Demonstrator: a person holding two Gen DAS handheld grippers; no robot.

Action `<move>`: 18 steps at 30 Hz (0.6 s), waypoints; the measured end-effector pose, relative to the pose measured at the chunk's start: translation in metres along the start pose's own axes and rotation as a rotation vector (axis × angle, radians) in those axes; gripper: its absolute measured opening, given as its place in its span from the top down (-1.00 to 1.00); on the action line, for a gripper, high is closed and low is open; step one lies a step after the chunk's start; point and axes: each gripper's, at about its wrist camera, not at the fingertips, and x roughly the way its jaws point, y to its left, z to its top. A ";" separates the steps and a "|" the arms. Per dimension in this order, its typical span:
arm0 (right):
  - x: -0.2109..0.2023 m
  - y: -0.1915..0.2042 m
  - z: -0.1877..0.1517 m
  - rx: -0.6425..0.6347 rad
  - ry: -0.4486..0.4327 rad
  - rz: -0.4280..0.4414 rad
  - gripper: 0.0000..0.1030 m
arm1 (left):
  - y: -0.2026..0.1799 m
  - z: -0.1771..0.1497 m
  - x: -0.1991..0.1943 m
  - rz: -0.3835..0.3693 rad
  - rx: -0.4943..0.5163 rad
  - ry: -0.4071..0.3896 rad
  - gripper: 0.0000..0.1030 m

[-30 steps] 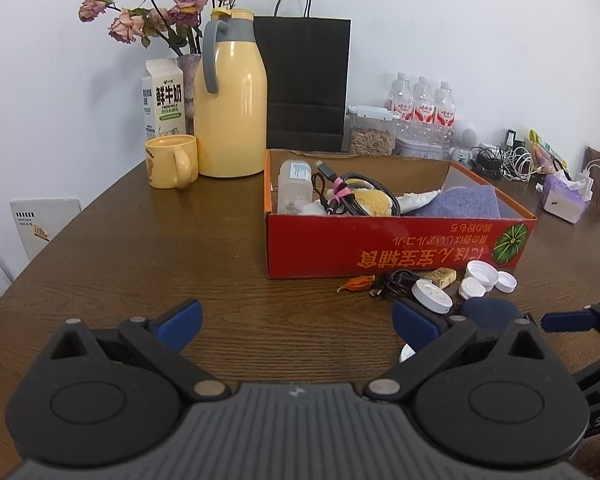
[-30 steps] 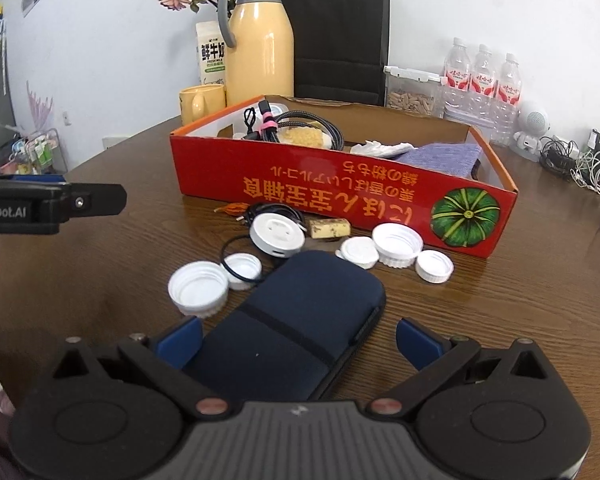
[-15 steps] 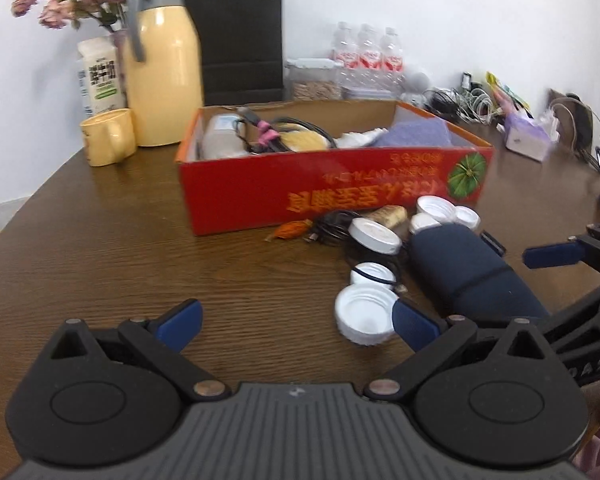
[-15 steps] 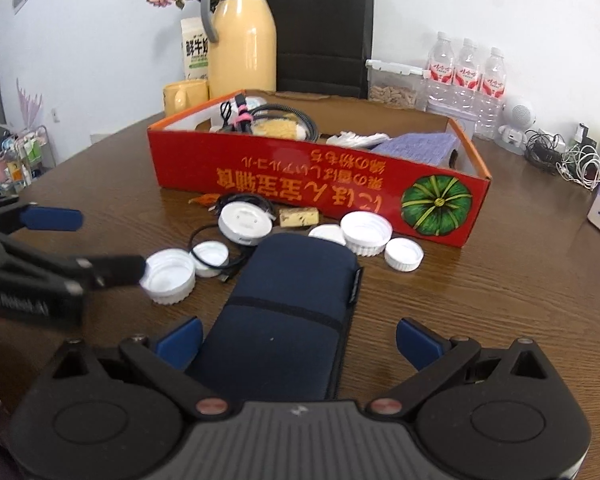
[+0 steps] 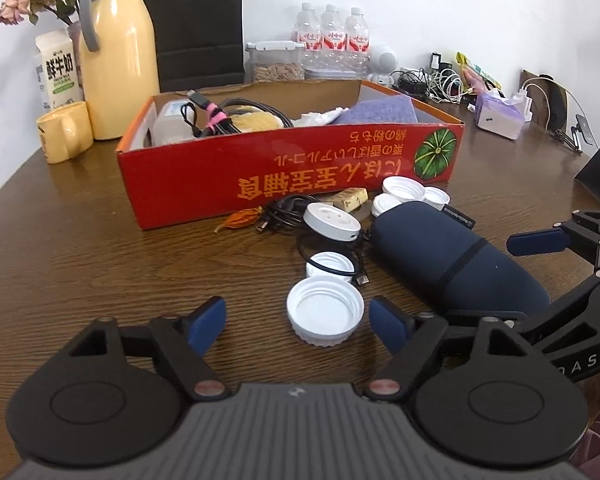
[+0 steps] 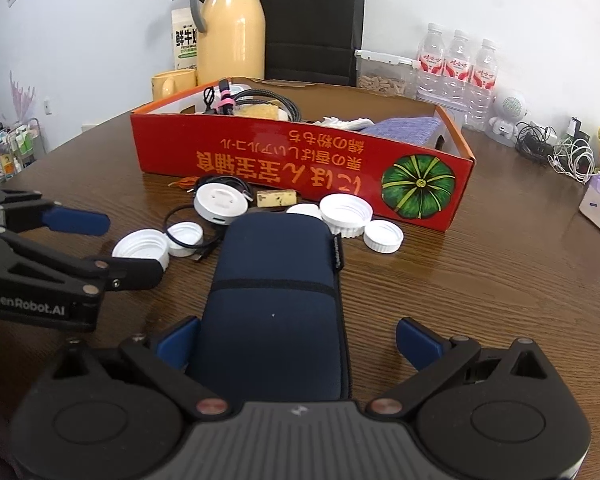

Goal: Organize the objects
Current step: 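Grasp a white bottle cap with the left gripper while the right gripper lifts the navy case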

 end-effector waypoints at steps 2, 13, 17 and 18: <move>0.001 -0.001 0.000 0.003 -0.007 0.006 -1.00 | 0.000 0.000 0.001 -0.007 -0.010 -0.003 -0.19; 0.010 0.002 0.005 0.041 -0.050 0.029 -0.66 | 0.005 0.000 -0.004 -0.012 -0.048 -0.024 0.21; 0.006 0.003 0.004 0.040 -0.075 0.055 -0.35 | 0.008 -0.001 -0.006 -0.006 -0.060 -0.030 0.21; 0.005 0.002 0.004 0.042 -0.078 0.057 -0.31 | 0.009 -0.001 -0.007 -0.005 -0.063 -0.032 0.21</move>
